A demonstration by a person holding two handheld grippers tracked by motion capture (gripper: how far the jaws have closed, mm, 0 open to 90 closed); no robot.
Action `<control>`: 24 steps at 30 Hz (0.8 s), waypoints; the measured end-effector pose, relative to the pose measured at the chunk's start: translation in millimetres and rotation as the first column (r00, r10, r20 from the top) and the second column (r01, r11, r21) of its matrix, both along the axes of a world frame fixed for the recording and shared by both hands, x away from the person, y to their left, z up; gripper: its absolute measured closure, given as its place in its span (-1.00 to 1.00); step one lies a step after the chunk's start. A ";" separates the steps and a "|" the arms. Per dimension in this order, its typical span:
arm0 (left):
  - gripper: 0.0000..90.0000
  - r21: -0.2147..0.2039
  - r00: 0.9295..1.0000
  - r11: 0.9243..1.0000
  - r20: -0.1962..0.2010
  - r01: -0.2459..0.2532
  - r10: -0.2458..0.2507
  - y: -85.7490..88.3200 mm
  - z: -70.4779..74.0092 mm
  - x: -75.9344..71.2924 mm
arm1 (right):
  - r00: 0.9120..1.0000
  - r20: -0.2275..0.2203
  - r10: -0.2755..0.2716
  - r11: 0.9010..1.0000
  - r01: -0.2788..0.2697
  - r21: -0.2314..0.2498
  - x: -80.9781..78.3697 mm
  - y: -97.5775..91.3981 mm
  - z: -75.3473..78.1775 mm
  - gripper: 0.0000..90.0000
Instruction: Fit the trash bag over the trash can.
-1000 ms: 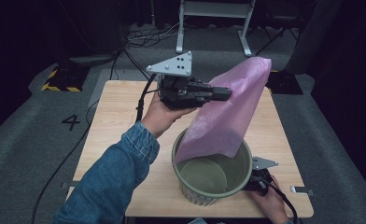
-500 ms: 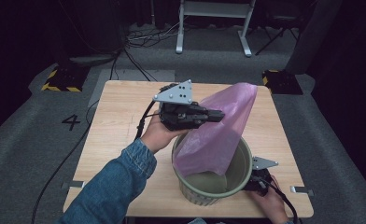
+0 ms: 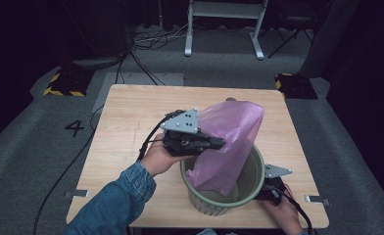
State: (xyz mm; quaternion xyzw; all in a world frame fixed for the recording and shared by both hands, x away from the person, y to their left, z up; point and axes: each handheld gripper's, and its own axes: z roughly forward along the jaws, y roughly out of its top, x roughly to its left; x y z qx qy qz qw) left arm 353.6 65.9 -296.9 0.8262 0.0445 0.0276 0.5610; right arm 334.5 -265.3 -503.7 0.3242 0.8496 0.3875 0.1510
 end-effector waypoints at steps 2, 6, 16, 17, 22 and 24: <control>0.95 0.038 1.000 0.999 -0.010 0.006 -0.006 0.4 -6.6 -2.2 | 1.000 0.000 0.000 1.000 0.000 0.000 0.0 0.0 0.0 -0.25; 0.94 0.088 0.999 0.996 -0.033 -0.013 0.016 2.6 -16.9 -2.3 | 1.000 0.000 0.000 1.000 0.000 0.000 0.0 0.0 0.0 -0.25; 0.94 0.218 0.993 0.976 -0.110 -0.019 0.044 3.7 -30.9 -1.3 | 1.000 0.000 -0.008 1.000 0.008 -0.002 0.6 -0.5 -0.1 -0.29; 0.94 0.220 0.992 0.975 -0.113 -0.020 0.046 4.1 -31.3 -1.2 | 1.000 -0.001 -0.013 1.000 0.013 -0.004 0.7 -0.8 0.0 -0.30; 0.90 0.223 0.987 0.975 -0.149 -0.021 0.055 8.3 -34.9 -1.1 | 0.999 -0.002 -0.044 0.999 0.044 -0.001 1.5 -3.6 0.0 -0.29; 0.90 0.215 0.985 0.976 -0.164 -0.025 0.062 9.6 -34.9 -0.8 | 0.998 -0.002 -0.066 0.998 0.066 0.005 1.4 -5.6 0.2 -0.20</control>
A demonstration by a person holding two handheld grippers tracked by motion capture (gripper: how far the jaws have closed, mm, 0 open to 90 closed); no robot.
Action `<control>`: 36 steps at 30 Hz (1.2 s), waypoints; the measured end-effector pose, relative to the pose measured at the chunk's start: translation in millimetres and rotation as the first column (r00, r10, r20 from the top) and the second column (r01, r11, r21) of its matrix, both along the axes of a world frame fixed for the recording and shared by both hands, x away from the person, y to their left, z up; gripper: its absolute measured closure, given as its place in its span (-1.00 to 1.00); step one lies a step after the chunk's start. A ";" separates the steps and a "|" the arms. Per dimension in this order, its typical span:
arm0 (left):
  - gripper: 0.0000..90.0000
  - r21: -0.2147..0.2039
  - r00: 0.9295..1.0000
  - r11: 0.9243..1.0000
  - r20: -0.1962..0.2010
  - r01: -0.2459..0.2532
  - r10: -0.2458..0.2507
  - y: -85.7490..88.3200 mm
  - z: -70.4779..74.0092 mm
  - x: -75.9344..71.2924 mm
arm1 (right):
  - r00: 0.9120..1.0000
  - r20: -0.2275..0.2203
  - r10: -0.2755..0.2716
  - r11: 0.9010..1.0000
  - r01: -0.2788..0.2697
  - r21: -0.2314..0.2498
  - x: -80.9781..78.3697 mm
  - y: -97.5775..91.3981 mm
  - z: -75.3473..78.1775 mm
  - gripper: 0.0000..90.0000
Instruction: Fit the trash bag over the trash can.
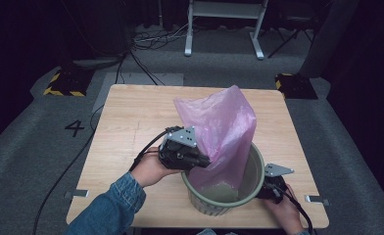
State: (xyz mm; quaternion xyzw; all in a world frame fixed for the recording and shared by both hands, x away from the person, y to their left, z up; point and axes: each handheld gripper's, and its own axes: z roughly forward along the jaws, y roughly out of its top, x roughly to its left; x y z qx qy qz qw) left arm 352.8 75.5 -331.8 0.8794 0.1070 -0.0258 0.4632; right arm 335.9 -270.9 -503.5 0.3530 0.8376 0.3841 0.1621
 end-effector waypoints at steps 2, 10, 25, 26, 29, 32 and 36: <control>0.90 -0.007 1.000 1.000 0.006 -0.003 0.003 0.2 -0.7 -0.7 | 1.000 -0.001 0.004 1.000 -0.004 -0.007 -0.1 -1.4 1.2 -0.02; 0.84 -0.015 0.996 0.999 0.073 -0.052 0.053 1.9 -2.7 -7.7 | 1.000 0.010 0.015 0.998 -0.014 -0.055 -2.1 -10.4 20.3 0.25; 0.77 -0.018 0.971 0.978 0.120 -0.206 0.206 16.4 -10.1 -22.5 | 0.998 0.018 0.059 0.989 -0.061 0.137 14.4 -25.8 109.6 0.05; 0.77 -0.019 0.971 0.978 0.121 -0.207 0.208 16.7 -10.2 -22.6 | 0.998 0.022 0.058 0.988 -0.061 0.144 15.5 -26.4 114.7 0.05; 0.77 -0.018 0.969 0.977 0.123 -0.213 0.214 17.2 -9.9 -23.2 | 0.998 0.036 0.060 0.987 -0.064 0.145 17.5 -26.8 125.5 0.04; 0.77 -0.038 0.973 0.977 0.095 -0.210 0.213 19.2 -10.6 -21.4 | 0.996 0.055 0.073 0.985 -0.081 0.150 18.0 -26.0 140.3 0.03; 0.77 -0.041 0.970 0.975 0.097 -0.220 0.223 18.9 -10.8 -21.1 | 0.992 0.083 0.099 0.981 -0.111 0.160 18.1 -23.2 161.9 0.01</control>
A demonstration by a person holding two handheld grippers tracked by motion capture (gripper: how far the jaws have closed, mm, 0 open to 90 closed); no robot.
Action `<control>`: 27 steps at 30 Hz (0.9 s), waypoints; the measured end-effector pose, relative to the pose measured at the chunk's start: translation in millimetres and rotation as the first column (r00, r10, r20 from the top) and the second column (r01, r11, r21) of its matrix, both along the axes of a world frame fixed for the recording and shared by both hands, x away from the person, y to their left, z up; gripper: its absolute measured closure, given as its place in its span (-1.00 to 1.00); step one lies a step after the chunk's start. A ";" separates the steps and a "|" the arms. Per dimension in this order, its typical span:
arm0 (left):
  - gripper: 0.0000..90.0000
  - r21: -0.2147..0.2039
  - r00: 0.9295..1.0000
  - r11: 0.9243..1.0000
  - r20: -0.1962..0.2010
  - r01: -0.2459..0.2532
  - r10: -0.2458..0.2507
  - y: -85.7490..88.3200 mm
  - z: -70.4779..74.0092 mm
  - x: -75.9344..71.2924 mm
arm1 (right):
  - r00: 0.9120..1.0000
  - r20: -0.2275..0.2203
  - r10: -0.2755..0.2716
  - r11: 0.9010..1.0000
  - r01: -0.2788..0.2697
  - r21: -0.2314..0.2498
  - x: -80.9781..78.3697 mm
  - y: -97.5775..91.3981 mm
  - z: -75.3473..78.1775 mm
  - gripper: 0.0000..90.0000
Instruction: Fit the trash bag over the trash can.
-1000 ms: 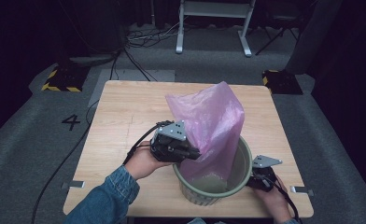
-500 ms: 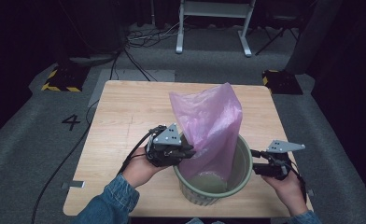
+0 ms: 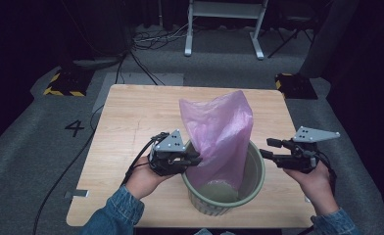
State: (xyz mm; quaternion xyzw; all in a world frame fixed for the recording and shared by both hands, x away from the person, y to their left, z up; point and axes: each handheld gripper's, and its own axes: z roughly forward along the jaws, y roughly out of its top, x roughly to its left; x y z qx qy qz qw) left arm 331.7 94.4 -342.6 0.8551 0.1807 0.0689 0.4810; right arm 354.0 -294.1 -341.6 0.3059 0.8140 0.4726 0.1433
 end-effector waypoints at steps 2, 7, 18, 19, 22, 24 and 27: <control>0.77 0.004 1.000 1.000 0.002 0.001 -0.001 -1.3 -0.1 -0.3 | 1.000 0.015 0.015 1.000 -0.015 0.016 0.0 2.6 12.8 0.00; 0.77 -0.008 1.000 1.000 -0.010 0.015 -0.015 -3.4 -1.8 -1.3 | 0.996 0.059 0.062 0.998 -0.064 0.029 0.6 17.9 39.6 -0.02; 0.75 0.008 0.999 0.999 -0.005 0.035 -0.035 -4.2 -1.5 -2.8 | 0.990 0.048 0.131 0.991 -0.132 0.018 18.4 61.9 57.8 0.58; 0.73 0.001 0.999 0.999 -0.006 0.036 -0.036 -3.7 -1.6 -2.8 | 0.989 0.051 0.139 0.990 -0.140 0.012 17.6 63.3 57.8 0.75; 0.67 -0.006 0.999 0.999 -0.008 0.039 -0.039 -1.9 -1.0 -3.4 | 0.982 0.045 0.185 0.983 -0.185 -0.008 11.6 68.8 56.8 0.98; 0.55 -0.009 0.999 0.999 -0.011 0.050 -0.050 -1.8 -0.2 -4.7 | 0.975 0.028 0.222 0.975 -0.221 -0.031 5.8 74.3 54.2 0.99; 0.11 -0.031 0.993 0.993 -0.021 0.114 -0.115 -5.7 1.3 -7.7 | 0.963 0.005 0.270 0.960 -0.269 -0.079 -3.9 83.7 48.2 1.00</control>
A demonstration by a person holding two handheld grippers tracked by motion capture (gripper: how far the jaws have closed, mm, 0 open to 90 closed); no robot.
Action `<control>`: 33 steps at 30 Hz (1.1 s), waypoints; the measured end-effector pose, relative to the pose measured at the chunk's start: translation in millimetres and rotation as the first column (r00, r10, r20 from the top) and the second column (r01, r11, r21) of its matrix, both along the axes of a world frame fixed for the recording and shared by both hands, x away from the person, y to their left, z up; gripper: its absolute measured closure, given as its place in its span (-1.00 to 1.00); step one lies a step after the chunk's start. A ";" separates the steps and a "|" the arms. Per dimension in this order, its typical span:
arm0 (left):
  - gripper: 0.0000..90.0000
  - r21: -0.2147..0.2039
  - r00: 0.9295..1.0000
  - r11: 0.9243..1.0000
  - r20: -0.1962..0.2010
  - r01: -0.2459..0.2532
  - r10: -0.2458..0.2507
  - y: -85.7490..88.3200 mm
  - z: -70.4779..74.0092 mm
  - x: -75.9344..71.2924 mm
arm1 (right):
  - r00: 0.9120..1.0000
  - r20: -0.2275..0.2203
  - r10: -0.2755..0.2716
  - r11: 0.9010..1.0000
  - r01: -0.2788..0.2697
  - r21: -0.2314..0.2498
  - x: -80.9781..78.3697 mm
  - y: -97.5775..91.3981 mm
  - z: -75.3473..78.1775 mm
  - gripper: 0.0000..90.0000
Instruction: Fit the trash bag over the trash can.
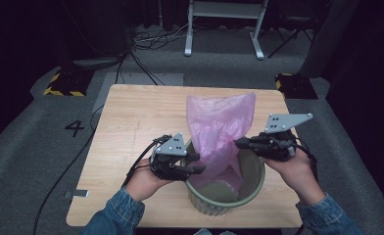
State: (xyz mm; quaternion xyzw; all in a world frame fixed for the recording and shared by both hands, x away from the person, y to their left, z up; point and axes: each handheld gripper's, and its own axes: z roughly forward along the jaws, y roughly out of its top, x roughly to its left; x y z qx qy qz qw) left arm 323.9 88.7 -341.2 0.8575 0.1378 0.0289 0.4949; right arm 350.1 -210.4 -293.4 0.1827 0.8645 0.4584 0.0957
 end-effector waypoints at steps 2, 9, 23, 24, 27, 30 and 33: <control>-0.03 0.008 0.999 1.000 0.030 0.013 -0.013 -4.4 1.9 -4.5 | 1.000 -0.008 0.027 0.999 -0.028 -0.041 -4.8 6.6 -4.7 1.00; 0.06 0.052 0.998 0.998 0.048 0.046 -0.048 -16.5 7.6 -11.5 | 0.994 -0.058 0.096 0.987 -0.102 -0.122 -20.6 26.6 -14.7 0.99; 0.99 0.043 0.999 0.998 0.032 0.040 -0.041 -1.6 6.6 -18.6 | 0.991 -0.108 0.078 0.985 -0.094 -0.146 -40.6 20.3 -21.6 0.54; 1.00 0.044 0.999 0.998 0.031 0.043 -0.044 -1.4 6.0 -18.8 | 0.992 -0.107 0.065 0.989 -0.079 -0.125 -39.6 16.5 -20.5 0.40; 1.00 0.049 0.999 0.998 0.029 0.037 -0.038 -1.6 4.1 -19.1 | 0.996 -0.093 0.007 0.997 -0.013 -0.070 -35.2 3.7 -14.1 0.16; 0.99 0.039 0.999 0.999 0.015 0.027 -0.028 -0.5 3.0 -17.2 | 0.998 -0.031 -0.059 0.998 0.058 -0.038 -34.2 -7.4 -5.0 0.11; 0.99 0.035 1.000 0.999 0.009 0.016 -0.017 0.4 2.1 -14.2 | 0.993 0.031 -0.114 0.993 0.115 -0.019 -33.4 -10.0 1.2 0.01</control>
